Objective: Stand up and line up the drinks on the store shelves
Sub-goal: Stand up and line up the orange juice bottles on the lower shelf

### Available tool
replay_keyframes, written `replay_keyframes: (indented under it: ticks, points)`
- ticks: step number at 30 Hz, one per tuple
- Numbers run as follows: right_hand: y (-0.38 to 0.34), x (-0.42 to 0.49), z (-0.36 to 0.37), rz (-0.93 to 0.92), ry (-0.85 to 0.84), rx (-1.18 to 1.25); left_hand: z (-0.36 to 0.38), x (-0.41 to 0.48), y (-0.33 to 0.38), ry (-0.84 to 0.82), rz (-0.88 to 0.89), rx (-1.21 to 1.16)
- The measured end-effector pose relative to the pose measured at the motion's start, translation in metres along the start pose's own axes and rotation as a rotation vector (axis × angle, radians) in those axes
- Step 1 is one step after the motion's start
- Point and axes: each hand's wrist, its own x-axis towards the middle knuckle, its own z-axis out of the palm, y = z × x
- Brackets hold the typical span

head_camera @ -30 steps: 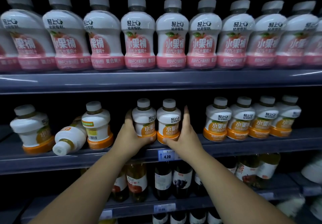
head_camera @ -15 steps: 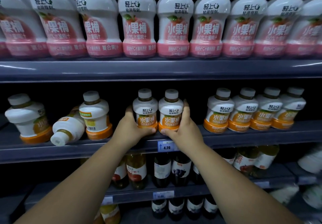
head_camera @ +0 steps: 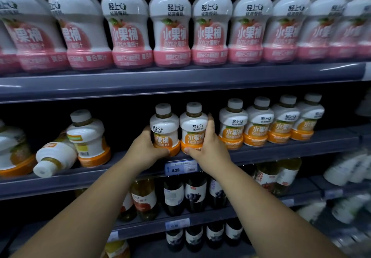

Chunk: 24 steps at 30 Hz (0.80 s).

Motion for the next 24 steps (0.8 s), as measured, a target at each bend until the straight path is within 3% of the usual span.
replay_keyframes:
  ticks: [7, 13, 19, 24]
  points:
    - [0.019, -0.019, -0.019, -0.035, -0.049, 0.043, 0.011, 0.000, 0.007, 0.020, -0.022, 0.013]
    - [0.032, -0.046, -0.023, -0.160, -0.048, -0.090, 0.022, -0.005, 0.014, -0.003, -0.028, 0.027]
    - [0.036, -0.071, -0.027, -0.111, -0.037, -0.062, 0.026, -0.012, 0.020, -0.069, -0.018, 0.174]
    - [0.025, -0.079, -0.035, -0.135, -0.078, -0.029, 0.016, -0.036, 0.016, 0.061, 0.106, 0.222]
